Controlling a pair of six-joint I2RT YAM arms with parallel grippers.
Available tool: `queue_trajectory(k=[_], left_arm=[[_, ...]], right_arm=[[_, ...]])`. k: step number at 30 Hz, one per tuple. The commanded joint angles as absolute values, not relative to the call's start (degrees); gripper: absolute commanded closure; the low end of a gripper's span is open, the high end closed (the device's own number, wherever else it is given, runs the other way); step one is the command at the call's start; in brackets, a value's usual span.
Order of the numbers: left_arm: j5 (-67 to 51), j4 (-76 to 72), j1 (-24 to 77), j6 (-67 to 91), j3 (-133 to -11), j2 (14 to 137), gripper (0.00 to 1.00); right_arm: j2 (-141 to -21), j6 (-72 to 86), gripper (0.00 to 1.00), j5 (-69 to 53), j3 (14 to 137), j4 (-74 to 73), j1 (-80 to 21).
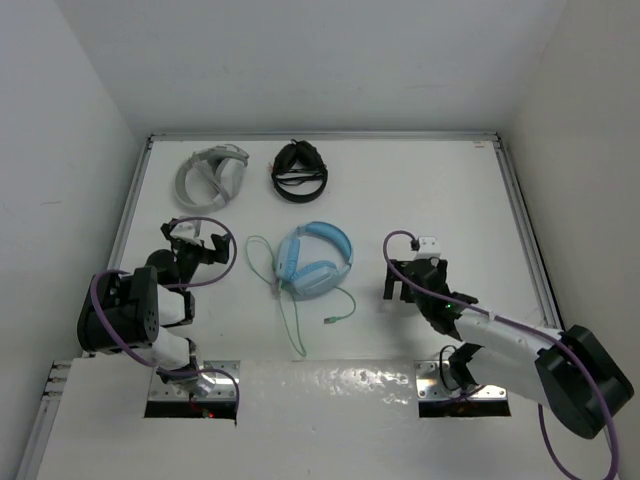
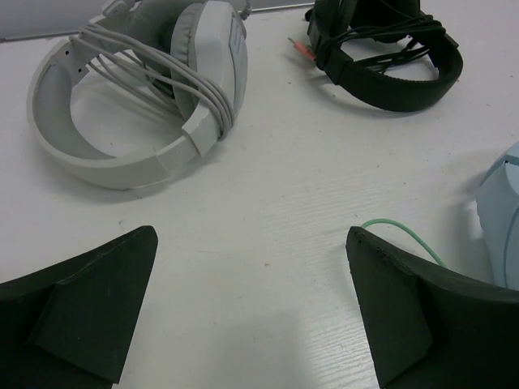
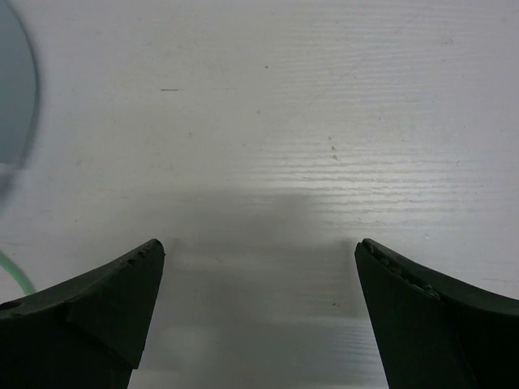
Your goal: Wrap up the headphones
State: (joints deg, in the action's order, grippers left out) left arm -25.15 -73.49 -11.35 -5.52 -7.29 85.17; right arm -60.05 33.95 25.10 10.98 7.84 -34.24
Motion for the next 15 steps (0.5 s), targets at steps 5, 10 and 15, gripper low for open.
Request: queue_trajectory(k=[5,10,15], left_arm=[[-33.4,-81.6,-13.1,-5.0,-7.6,86.1,0.00],[-33.7,-80.3,-13.3,-5.5,-7.9,86.0,0.00],[-33.8,-80.7,-13.3,-5.4,-7.8,86.0,0.00]], right_arm=[[-63.2,25.6,0.17,10.3,28.7,0.8,-34.1],[-69.7,25.1,0.42,7.9,42.8,-9.5,-34.1],[-74.9,29.3,0.32,6.1,46.8,-9.0,-34.1]])
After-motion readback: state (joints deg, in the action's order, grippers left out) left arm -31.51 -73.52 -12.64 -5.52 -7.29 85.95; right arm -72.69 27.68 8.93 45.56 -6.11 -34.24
